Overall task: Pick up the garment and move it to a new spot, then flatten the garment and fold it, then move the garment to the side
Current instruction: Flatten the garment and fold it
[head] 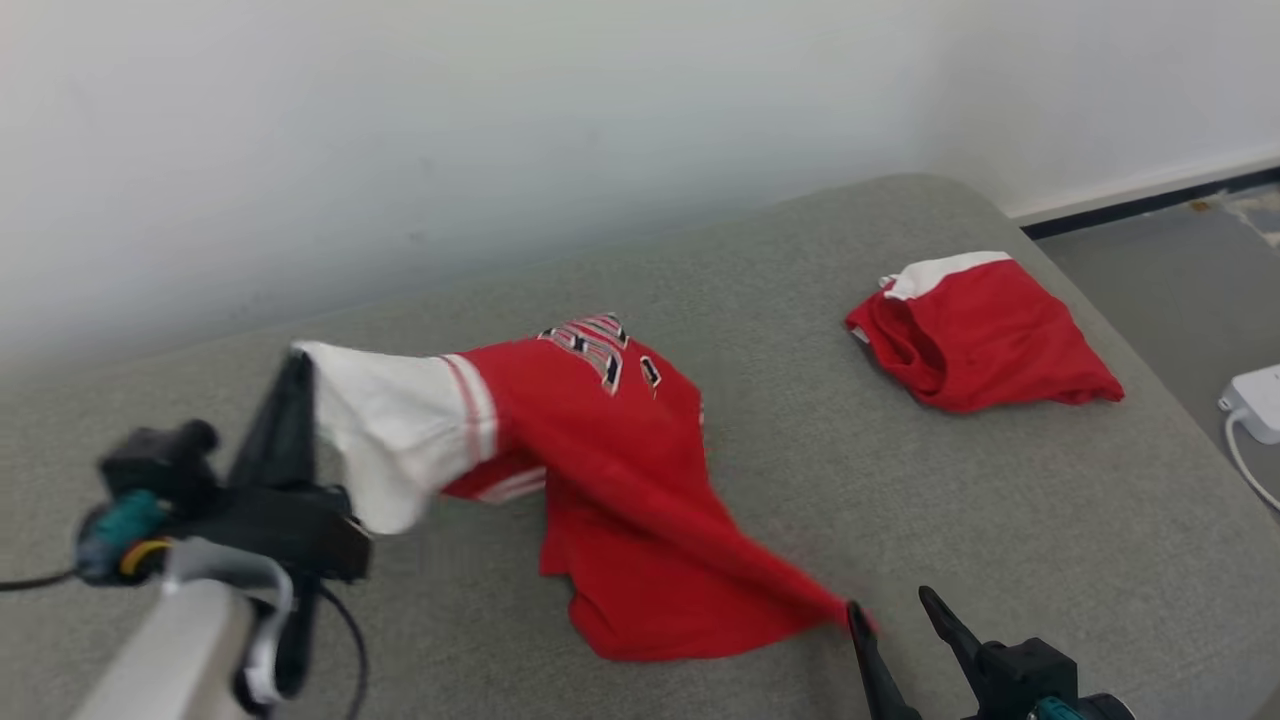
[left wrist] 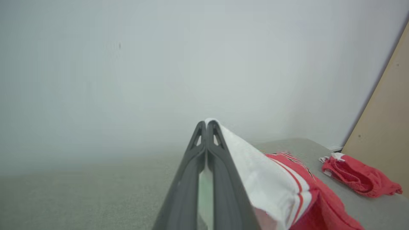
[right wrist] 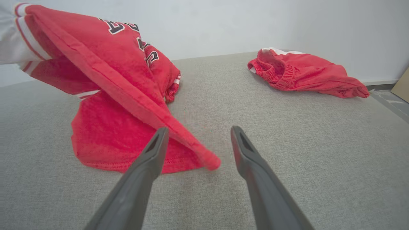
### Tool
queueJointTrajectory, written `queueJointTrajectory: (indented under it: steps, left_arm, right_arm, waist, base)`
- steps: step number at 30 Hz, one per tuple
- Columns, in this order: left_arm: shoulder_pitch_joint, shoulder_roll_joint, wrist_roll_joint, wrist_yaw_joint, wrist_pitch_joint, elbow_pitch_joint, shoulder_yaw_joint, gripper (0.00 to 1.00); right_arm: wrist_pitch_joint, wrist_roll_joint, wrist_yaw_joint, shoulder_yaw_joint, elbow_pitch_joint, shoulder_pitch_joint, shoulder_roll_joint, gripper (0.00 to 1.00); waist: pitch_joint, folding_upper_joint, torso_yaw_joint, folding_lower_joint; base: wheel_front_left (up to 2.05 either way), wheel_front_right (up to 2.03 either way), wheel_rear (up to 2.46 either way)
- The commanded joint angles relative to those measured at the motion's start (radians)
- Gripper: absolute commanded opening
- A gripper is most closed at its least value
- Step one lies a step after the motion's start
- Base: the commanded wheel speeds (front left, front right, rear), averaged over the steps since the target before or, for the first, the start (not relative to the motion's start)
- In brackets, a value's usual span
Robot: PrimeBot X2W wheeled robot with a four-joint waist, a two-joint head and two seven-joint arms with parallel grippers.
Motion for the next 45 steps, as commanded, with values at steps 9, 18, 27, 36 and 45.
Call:
queueJointTrajectory:
  steps: [9,18,27,36,45]
  left_arm:
    - [-0.008,0.178,-0.112,-0.033,0.208,-0.195,0.093,0.00]
    - [0.092,0.251,-0.157,-0.030,0.290,-0.174,0.111,0.00]
    - [0.213,0.315,-0.112,-0.018,0.270,-0.090,0.093,1.00]
    - [0.416,0.201,-0.128,0.062,0.046,-0.132,0.150,1.00]
    - [0.567,0.018,0.040,0.065,-0.056,-0.333,0.130,1.00]
  right_arm:
    - [-0.013,0.000,0.000,-0.006,0.004,0.002,0.006,1.00]
    - [-0.032,0.012,0.000,0.007,0.025,-0.009,0.012,1.00]
    - [-0.035,0.008,0.000,0.014,0.037,-0.007,0.013,1.00]
    - [-0.007,0.001,0.000,0.041,0.026,-0.006,0.006,1.00]
    - [0.060,0.018,0.000,0.084,0.056,-0.003,0.005,1.00]
  waist:
    - [-0.014,-0.0001,0.053,0.0000]
    - [-0.007,-0.0001,0.069,0.0000]
    - [-0.005,-0.0001,0.084,0.0000]
    - [-0.018,-0.0001,0.180,0.0000]
    - [-0.031,-0.0001,0.320,0.0000]
  base:
    - [0.00,0.00,0.00]
    - [0.00,0.00,0.00]
    - [0.00,0.00,0.00]
    - [0.00,0.00,0.00]
    - [0.00,0.00,0.00]
